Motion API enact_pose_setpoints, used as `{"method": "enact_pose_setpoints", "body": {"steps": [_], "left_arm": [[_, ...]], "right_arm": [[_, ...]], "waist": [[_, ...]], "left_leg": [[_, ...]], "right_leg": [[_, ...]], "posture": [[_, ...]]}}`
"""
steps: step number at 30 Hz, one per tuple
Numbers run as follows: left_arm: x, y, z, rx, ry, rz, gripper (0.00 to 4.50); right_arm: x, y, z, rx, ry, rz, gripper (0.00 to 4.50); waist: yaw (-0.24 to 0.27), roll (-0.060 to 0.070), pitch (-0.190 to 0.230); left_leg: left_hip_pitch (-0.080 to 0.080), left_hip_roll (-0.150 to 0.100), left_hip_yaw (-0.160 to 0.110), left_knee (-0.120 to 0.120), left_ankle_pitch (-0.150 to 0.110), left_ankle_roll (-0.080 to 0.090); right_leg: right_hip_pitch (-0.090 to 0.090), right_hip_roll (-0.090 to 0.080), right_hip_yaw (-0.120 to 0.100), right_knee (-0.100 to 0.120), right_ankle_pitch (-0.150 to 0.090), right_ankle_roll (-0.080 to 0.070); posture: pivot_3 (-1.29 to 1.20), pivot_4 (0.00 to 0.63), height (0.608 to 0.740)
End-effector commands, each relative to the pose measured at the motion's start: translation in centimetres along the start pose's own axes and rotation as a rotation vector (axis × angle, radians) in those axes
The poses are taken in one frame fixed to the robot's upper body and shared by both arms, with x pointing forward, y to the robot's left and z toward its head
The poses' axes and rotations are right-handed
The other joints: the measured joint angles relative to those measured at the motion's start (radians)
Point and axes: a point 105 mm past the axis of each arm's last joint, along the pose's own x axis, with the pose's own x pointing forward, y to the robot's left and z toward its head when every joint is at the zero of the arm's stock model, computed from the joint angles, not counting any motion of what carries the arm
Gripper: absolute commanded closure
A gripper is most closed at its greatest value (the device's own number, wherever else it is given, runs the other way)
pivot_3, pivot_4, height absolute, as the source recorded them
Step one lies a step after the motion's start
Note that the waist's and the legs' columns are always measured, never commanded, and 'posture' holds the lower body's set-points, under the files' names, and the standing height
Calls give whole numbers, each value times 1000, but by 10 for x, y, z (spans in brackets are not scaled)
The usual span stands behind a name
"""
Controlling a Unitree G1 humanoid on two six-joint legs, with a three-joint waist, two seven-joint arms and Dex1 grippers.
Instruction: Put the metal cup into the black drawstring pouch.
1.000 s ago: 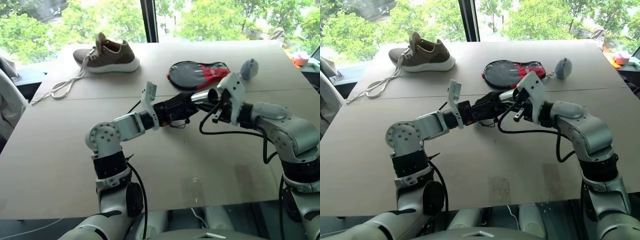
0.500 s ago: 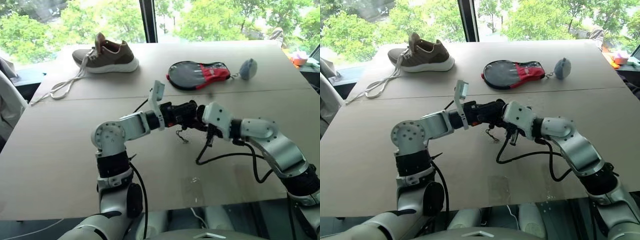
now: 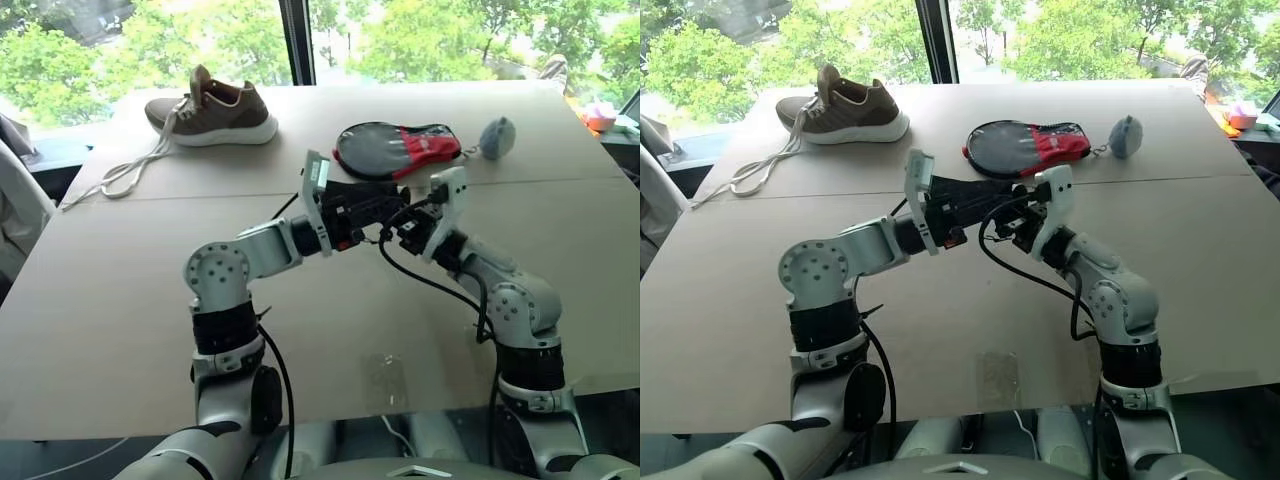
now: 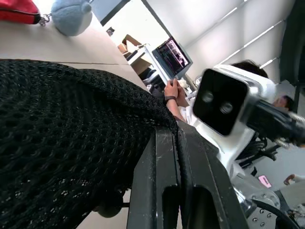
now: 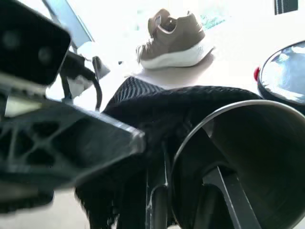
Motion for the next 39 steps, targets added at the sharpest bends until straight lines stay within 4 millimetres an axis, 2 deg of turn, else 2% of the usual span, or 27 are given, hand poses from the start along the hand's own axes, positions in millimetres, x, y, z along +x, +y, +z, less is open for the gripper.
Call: {"method": "enact_pose_setpoints", "body": {"steps": [1,4,8,12,14,16,19,21,24,27,29,31,32,34,38,39], "left_arm": [[7,-23,-14,23,95,-113,4500],[6,-21,-13,21,99,-111,4500],[6,-19,-11,31,113,-111,4500],[6,-18,-8,44,120,-116,4500],[7,-17,-5,61,124,-121,4500],[8,-15,-1,73,122,-120,4500],[9,-15,1,81,123,-132,4500],[9,-16,0,85,126,-139,4500],[10,-16,-1,101,112,-141,4500],[11,-13,5,109,65,-127,4500],[9,-13,3,129,76,-131,4500],[8,-11,-2,136,92,-122,4500],[7,-10,-3,137,95,-119,4500],[7,-5,-4,145,92,-99,4500],[5,4,-1,153,74,-60,4500],[4,6,0,153,68,-51,4500]], "right_arm": [[-5,19,28,247,-138,115,4451],[-12,30,20,174,-37,193,4451],[-12,27,15,-145,17,168,4451],[-9,27,12,-596,-2,205,4451],[-10,26,-3,-1040,47,295,4451],[-11,20,-14,-1361,87,374,4451],[-9,8,-13,-1619,102,396,4451],[-8,3,-13,-1696,107,409,4451],[-9,-2,-13,-1699,103,403,4451],[-13,-4,-16,-1577,101,384,4451],[-11,-5,-8,-1270,57,264,4451],[-13,-5,-7,-1045,62,223,4451],[-15,-4,-7,-1002,76,221,3765],[-17,-2,-4,-891,85,211,3181],[-20,-1,9,-781,71,174,1171],[-20,-1,13,-769,66,168,836]], "waist": [[-1,0,0],[-1,0,0],[-6,1,0],[-11,1,0],[-11,1,0],[-13,0,0],[-11,0,1],[-8,0,0],[-6,0,0],[-5,0,1],[-5,0,0],[-5,0,0],[-5,1,1],[-3,1,1],[-1,1,1],[-1,1,1]], "left_leg": [[0,0,0,0,0,0],[0,-1,0,0,0,0],[0,-1,1,0,0,0],[0,0,1,-2,0,0],[0,0,2,-2,0,0],[0,-1,3,-1,0,0],[0,0,2,0,0,0],[0,0,2,0,1,-1],[0,0,1,-1,1,-2],[0,0,1,-1,1,-2],[0,0,1,-1,1,-2],[0,1,-1,-1,1,-2],[0,1,-1,-1,1,-2],[0,1,-1,0,1,-2],[1,0,-3,0,1,-2],[1,0,-4,0,1,-2]], "right_leg": [[0,0,0,0,0,0],[0,0,0,0,0,0],[-1,0,0,0,0,0],[-2,2,1,1,0,0],[-3,2,2,1,0,0],[-3,5,2,0,0,1],[-3,3,2,0,0,0],[-3,2,2,1,0,0],[-3,3,2,0,0,0],[-3,3,2,0,0,0],[-3,2,2,0,0,0],[0,3,1,-1,0,0],[0,3,1,0,0,0],[0,2,2,0,0,0],[0,2,1,0,1,-1],[0,2,1,0,1,-1]], "posture": [[0,150,740],[0,150,740],[0,150,740],[0,150,740],[0,150,740],[0,150,740],[0,150,740],[0,150,740],[0,150,740],[0,150,740],[0,150,740],[0,150,740],[0,150,740],[0,150,740],[0,150,740],[0,150,740]]}}
